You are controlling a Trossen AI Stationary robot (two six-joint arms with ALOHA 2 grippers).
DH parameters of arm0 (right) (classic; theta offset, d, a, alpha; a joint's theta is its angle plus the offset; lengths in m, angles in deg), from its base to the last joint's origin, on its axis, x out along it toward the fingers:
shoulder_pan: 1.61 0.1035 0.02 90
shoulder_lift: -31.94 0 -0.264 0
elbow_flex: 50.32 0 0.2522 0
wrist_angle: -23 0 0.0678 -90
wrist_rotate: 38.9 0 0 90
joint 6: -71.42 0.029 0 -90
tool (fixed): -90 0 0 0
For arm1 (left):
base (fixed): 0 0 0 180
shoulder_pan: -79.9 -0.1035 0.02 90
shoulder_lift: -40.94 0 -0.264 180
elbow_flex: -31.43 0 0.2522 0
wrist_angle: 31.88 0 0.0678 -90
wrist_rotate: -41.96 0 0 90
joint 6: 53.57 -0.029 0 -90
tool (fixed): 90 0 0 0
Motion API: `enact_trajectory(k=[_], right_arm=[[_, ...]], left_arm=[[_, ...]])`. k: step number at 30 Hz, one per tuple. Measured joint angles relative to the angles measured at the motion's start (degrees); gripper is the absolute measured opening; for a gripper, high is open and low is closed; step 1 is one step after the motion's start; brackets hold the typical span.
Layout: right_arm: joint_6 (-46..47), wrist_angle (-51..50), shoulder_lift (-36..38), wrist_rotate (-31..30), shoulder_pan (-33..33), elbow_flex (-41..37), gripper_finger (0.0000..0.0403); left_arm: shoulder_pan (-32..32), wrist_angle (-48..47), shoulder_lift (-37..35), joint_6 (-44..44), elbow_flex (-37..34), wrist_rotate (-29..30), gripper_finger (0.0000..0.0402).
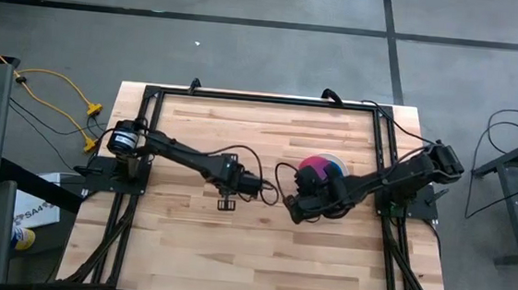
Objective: Nest bowls inside each other
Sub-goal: Stack the red bowl on top of the blue bowl
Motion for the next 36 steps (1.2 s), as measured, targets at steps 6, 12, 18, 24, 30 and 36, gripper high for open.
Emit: enact_trajectory(k=[6, 12, 18, 24, 30, 36], right_arm=[[9.8, -7.1, 0.0, -0.8, 1.0, -0.3, 0.0003], [15.6, -7.0, 0.5, -1.0, 2.4, -5.3, 0.0003], [16.4, -0.7, 0.9, -1.3, 2.2, -10.3, 0.0003], [15.1, 0.3, 0.9, -1.3, -0.1, -11.9, 0.0003], [8.5, 4.2, 0.9, 0.0, -4.2, -11.9, 0.0003], [4.7, 7.9, 0.9, 1.2, -6.7, -11.9, 0.0003]], left_arm=[[0.3, 4.2, 0.0, -0.8, -2.7, 0.0, 0.0049], [0.3, 5.1, 0.0, 0.5, -3.8, 0.0, 0.0049], [0.4, 5.2, 0.0, 0.9, -3.8, -0.9, 0.0049], [0.4, 5.2, 0.0, 0.9, -3.8, -2.5, 0.0049], [0.4, 5.2, 0.0, 0.9, -3.8, -2.6, 0.0049], [0.4, 5.0, 0.0, 0.8, -3.8, -2.6, 0.0049]])
